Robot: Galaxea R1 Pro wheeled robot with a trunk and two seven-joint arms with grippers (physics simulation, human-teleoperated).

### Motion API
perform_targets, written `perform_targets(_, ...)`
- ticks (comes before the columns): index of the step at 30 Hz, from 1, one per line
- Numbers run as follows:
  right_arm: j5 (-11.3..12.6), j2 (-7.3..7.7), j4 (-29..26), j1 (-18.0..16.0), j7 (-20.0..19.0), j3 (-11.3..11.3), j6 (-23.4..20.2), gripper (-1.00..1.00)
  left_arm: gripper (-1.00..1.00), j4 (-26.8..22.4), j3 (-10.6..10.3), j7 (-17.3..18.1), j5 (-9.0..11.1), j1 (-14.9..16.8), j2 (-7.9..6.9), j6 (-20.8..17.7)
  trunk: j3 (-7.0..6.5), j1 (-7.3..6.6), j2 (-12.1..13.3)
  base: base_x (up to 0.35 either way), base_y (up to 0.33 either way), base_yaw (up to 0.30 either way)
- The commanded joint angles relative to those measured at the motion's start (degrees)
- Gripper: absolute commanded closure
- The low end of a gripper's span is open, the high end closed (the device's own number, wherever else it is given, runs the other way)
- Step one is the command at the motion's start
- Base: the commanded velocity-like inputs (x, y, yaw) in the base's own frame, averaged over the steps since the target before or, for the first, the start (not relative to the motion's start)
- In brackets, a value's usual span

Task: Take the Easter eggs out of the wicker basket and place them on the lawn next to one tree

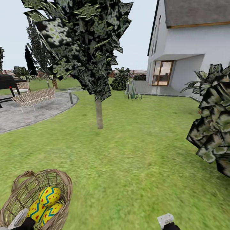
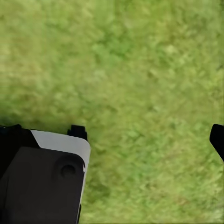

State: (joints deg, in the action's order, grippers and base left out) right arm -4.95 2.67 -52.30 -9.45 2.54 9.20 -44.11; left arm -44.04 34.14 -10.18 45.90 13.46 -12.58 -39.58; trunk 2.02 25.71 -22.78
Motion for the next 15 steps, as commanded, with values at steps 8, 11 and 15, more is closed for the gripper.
perform_targets(8,-0.4,0.05,-0.08,-0.05,0.01,0.19,-0.36,-1.0,1.0,-0.06,0.04,-0.45,1.04,0.07,0.03,-0.14,0.13,0.07,-0.14,0.303,0.196,-0.118)
perform_targets(11,-0.4,0.05,-0.08,-0.05,0.01,0.21,-0.36,-1.0,1.0,-0.06,0.04,-0.45,1.04,0.07,0.02,-0.14,0.13,0.07,-0.14,0.304,0.194,-0.01)
perform_targets(15,-0.41,0.05,-0.08,-0.05,0.01,0.21,-0.36,-1.0,1.0,-0.02,0.04,-0.45,1.04,0.07,0.01,-0.14,0.13,0.07,-0.14,0.304,0.193,0.0)
